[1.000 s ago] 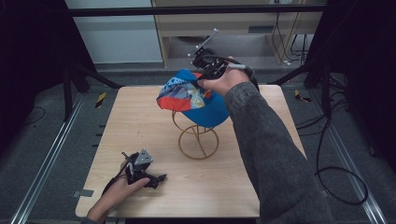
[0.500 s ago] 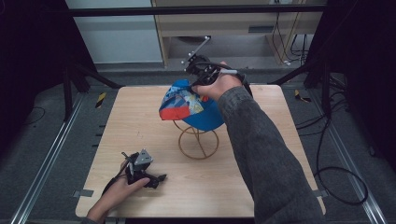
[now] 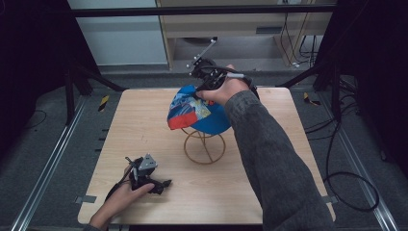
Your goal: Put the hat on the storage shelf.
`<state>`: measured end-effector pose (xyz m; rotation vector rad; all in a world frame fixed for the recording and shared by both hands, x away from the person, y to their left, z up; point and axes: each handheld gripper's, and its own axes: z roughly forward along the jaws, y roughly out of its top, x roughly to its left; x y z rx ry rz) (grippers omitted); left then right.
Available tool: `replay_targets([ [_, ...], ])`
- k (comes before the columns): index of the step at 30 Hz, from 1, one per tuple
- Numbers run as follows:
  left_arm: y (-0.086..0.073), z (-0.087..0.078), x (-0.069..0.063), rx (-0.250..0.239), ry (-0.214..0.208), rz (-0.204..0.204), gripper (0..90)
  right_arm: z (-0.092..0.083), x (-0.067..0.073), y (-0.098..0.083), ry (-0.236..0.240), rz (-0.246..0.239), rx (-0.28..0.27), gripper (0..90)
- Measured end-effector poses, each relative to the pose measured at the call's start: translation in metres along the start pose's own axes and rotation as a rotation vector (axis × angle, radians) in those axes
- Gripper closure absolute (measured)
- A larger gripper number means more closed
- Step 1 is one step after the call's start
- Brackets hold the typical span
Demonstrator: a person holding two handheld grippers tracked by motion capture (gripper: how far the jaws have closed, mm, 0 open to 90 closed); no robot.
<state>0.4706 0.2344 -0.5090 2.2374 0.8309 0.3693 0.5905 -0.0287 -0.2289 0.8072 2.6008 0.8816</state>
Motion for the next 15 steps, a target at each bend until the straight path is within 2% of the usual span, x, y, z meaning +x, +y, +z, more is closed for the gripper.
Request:
replay_targets([
  [1, 0.000, 0.000, 0.000, 0.000, 0.000, 0.000, 0.0, -0.002, 0.000, 0.000, -0.004, 0.006, -0.006, 62.6],
  [2, 0.000, 0.000, 0.000, 0.000, 0.000, 0.000, 0.0, -0.003, 0.001, -0.001, -0.004, 0.009, -0.004, 60.3],
  [7, 0.000, 0.000, 0.000, 0.000, 0.000, 0.000, 0.0, -0.006, 0.002, -0.003, -0.002, 0.012, -0.006, 54.9],
  [9, 0.000, 0.000, 0.000, 0.000, 0.000, 0.000, 0.0, -0.010, 0.003, -0.004, -0.001, 0.015, -0.022, 49.6],
  [15, 0.000, 0.000, 0.000, 0.000, 0.000, 0.000, 0.0, -0.015, 0.005, -0.009, -0.003, 0.022, -0.040, 43.4],
])
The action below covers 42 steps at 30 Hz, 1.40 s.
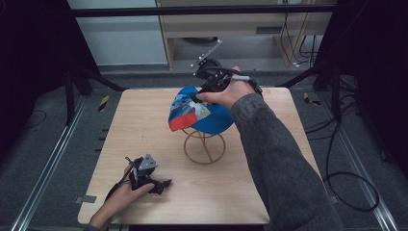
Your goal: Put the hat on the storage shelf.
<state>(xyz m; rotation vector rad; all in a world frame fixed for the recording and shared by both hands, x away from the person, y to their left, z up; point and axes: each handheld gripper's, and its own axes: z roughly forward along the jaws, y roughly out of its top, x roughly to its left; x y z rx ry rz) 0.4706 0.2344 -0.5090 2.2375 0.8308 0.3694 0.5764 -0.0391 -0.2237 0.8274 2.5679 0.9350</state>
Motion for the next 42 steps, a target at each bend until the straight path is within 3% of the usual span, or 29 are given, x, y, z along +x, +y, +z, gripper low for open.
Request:
replay_targets([
  [10, 0.000, 0.000, 0.000, 0.000, 0.000, 0.000, 0.0, -0.012, 0.000, -0.007, -0.005, 0.027, -0.023, 36.4],
  [20, 0.000, 0.000, 0.000, 0.000, 0.002, -0.001, 0.0, -0.015, 0.001, -0.014, -0.003, 0.052, -0.063, 20.4],
  [26, 0.000, 0.000, 0.000, 0.000, 0.003, 0.000, 0.0, -0.017, 0.000, -0.017, -0.025, 0.073, -0.088, 11.3],
  [32, 0.000, 0.000, 0.000, 0.000, 0.003, 0.001, 0.0, -0.026, -0.001, -0.022, -0.033, 0.055, -0.154, 7.4],
  [42, 0.000, 0.000, 0.000, 0.000, 0.003, 0.001, 0.0, -0.043, 0.000, -0.034, -0.053, 0.058, -0.194, 5.2],
])
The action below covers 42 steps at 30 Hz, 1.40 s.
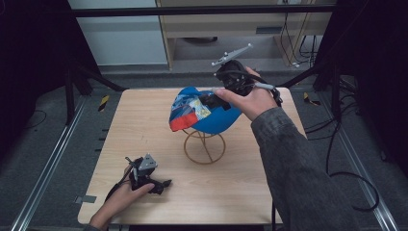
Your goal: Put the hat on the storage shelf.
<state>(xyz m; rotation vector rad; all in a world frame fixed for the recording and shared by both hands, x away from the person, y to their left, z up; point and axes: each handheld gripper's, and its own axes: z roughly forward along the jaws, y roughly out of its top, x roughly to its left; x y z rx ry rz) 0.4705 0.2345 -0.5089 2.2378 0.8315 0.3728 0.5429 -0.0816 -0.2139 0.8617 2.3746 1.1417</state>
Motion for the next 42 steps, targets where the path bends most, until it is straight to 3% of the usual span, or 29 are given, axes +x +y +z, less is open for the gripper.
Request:
replay_targets([
  [11, 0.000, 0.000, 0.000, 0.000, -0.001, -0.001, 0.0, -0.025, -0.009, -0.019, -0.011, 0.024, -0.027, 10.8],
  [27, 0.000, 0.000, 0.000, 0.001, 0.000, -0.003, 0.0, -0.054, -0.017, -0.042, -0.045, 0.058, -0.040, 9.5],
  [35, 0.001, 0.001, 0.000, 0.000, 0.002, -0.005, 0.0, -0.077, -0.027, -0.070, -0.081, 0.090, -0.052, 9.6],
  [42, 0.001, 0.001, 0.000, 0.000, 0.002, -0.005, 0.0, -0.085, -0.042, -0.096, -0.105, 0.125, -0.039, 12.4],
])
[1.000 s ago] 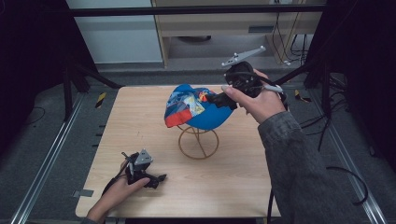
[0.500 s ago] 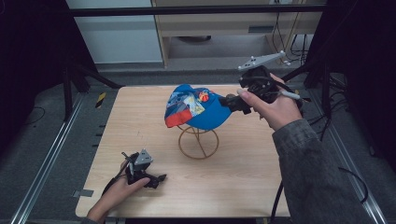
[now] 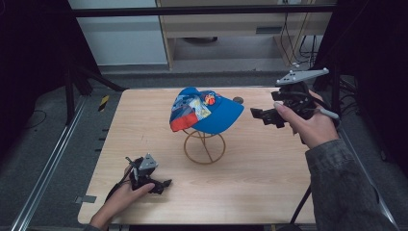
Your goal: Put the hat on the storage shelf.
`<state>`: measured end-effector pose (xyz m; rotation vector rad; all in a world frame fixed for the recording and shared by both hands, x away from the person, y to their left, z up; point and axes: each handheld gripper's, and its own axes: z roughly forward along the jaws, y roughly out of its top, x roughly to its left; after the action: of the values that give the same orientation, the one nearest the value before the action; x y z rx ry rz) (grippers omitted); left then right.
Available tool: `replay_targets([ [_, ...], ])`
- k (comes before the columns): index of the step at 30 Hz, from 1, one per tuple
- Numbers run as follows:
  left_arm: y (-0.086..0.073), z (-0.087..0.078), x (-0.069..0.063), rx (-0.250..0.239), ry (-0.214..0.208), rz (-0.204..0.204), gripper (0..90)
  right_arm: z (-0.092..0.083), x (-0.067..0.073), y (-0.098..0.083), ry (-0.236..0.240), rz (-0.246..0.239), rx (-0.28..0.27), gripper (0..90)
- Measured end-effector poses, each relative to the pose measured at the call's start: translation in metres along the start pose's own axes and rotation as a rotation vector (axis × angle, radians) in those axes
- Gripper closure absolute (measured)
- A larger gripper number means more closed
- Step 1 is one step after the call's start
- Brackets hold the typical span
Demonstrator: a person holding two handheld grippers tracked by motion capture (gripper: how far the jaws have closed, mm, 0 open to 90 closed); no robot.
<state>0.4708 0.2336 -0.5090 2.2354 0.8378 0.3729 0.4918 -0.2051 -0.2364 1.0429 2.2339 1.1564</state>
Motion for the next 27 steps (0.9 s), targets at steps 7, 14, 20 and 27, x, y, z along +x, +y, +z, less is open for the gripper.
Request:
replay_targets([
  [7, 0.000, 0.000, 0.000, -0.002, 0.000, 0.000, 0.0, -0.006, -0.008, -0.021, -0.019, 0.006, -0.032, 10.3],
  [14, 0.000, 0.000, 0.000, -0.002, 0.000, 0.000, 0.0, 0.001, -0.015, -0.052, -0.036, 0.019, -0.030, 9.8],
  [20, 0.000, 0.000, 0.000, 0.001, -0.001, 0.002, 0.0, 0.013, -0.017, -0.077, -0.053, 0.021, -0.006, 11.7],
  [27, 0.000, 0.000, 0.000, 0.001, -0.001, 0.002, 0.0, 0.024, -0.016, -0.098, -0.064, 0.007, -0.008, 12.3],
])
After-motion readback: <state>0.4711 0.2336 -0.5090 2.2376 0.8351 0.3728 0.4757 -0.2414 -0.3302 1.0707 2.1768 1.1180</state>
